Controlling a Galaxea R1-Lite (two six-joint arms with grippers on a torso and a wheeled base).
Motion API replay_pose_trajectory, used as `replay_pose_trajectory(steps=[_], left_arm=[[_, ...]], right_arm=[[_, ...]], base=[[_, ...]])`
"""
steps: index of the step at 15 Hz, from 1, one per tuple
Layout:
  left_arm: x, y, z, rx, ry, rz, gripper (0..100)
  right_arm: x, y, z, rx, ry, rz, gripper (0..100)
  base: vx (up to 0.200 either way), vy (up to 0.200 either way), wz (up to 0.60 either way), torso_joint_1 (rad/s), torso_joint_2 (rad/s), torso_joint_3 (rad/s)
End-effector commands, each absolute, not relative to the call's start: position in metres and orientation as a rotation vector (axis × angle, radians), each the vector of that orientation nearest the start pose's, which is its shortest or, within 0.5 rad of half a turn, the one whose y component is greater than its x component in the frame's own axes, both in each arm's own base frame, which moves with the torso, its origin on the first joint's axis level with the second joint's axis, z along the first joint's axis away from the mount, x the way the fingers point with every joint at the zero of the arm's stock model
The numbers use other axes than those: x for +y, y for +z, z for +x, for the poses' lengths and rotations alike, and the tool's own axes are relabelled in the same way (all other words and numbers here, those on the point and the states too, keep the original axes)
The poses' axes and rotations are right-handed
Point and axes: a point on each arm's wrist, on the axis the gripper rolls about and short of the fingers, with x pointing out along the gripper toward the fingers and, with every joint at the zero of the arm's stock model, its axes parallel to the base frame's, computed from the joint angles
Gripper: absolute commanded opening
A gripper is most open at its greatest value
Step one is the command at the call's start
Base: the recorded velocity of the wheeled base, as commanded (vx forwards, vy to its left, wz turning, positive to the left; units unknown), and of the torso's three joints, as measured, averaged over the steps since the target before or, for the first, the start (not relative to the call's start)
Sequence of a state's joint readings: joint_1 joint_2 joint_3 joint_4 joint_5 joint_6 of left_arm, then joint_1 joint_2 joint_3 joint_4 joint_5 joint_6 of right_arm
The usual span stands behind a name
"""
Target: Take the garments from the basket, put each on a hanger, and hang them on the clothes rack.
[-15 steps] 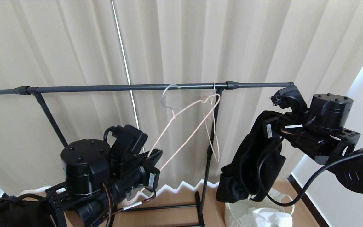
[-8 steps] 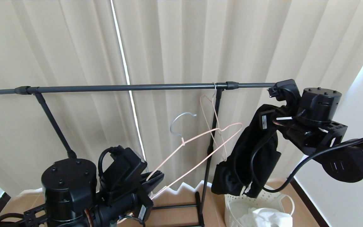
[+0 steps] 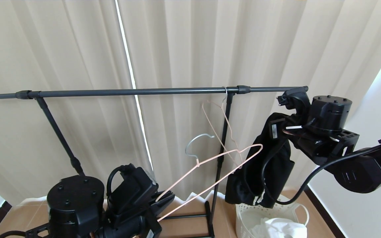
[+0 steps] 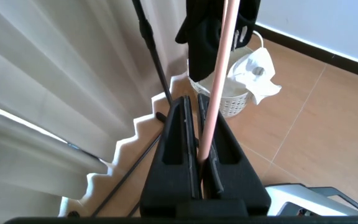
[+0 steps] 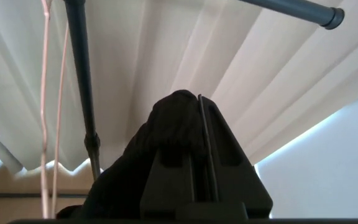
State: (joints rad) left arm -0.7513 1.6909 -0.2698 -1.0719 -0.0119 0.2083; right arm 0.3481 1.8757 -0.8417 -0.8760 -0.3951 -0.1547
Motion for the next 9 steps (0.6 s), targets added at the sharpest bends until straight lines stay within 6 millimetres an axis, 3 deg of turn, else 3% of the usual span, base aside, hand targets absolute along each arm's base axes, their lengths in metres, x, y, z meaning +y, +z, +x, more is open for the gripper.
replay_pose_trajectory(steps=[1,9], left_arm=[[-0.164,0.096,0.175,0.275,-0.789,0.331,0],[-0.185,0.098,0.197,0.24,-0.781,0.317,0]], right_arm=[[0.112,0.159,0.322,0.152,-0.022,-0.214,0],[0.127,0.154,0.314,0.164,0.027,-0.225,0]], base=[[0.0,0.0,0.0,0.0,0.0,0.0],[0.0,0.0,0.0,0.0,0.0,0.0]])
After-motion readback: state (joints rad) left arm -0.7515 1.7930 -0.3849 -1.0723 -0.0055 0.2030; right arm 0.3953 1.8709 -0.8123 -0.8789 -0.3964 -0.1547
